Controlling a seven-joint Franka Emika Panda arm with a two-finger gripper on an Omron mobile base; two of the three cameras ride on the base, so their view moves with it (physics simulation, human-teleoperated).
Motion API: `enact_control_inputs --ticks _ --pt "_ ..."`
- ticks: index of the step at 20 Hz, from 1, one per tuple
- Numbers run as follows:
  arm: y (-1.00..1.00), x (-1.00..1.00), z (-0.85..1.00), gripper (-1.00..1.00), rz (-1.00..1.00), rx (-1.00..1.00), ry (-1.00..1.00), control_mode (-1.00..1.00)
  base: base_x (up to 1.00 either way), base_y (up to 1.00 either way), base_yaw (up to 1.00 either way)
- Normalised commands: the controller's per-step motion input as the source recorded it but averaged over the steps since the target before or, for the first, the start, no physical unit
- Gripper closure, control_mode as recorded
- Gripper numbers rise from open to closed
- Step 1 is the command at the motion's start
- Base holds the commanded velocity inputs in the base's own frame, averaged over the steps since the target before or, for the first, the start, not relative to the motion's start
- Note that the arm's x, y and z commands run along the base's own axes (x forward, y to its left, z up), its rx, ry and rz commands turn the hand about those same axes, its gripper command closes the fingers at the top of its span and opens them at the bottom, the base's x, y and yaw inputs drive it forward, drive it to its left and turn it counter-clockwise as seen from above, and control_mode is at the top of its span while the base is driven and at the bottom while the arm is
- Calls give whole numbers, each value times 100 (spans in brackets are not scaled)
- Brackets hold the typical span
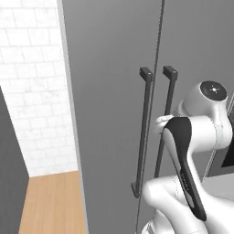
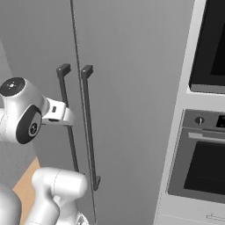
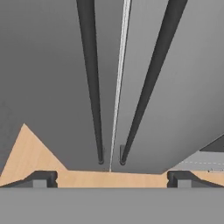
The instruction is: Take the strawberry from the fridge and place it on top of the pancake, located on the dining counter.
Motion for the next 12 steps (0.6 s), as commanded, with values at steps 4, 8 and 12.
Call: enact_control_inputs --ticks 4,8,12 --pt "0 0 0 -100 0 0 0 100 -19 -1 -3" --pt "0 0 0 -100 0 0 0 100 -65 -20 -3" --pt "0 0 0 -100 0 0 0 100 -93 -21 -1"
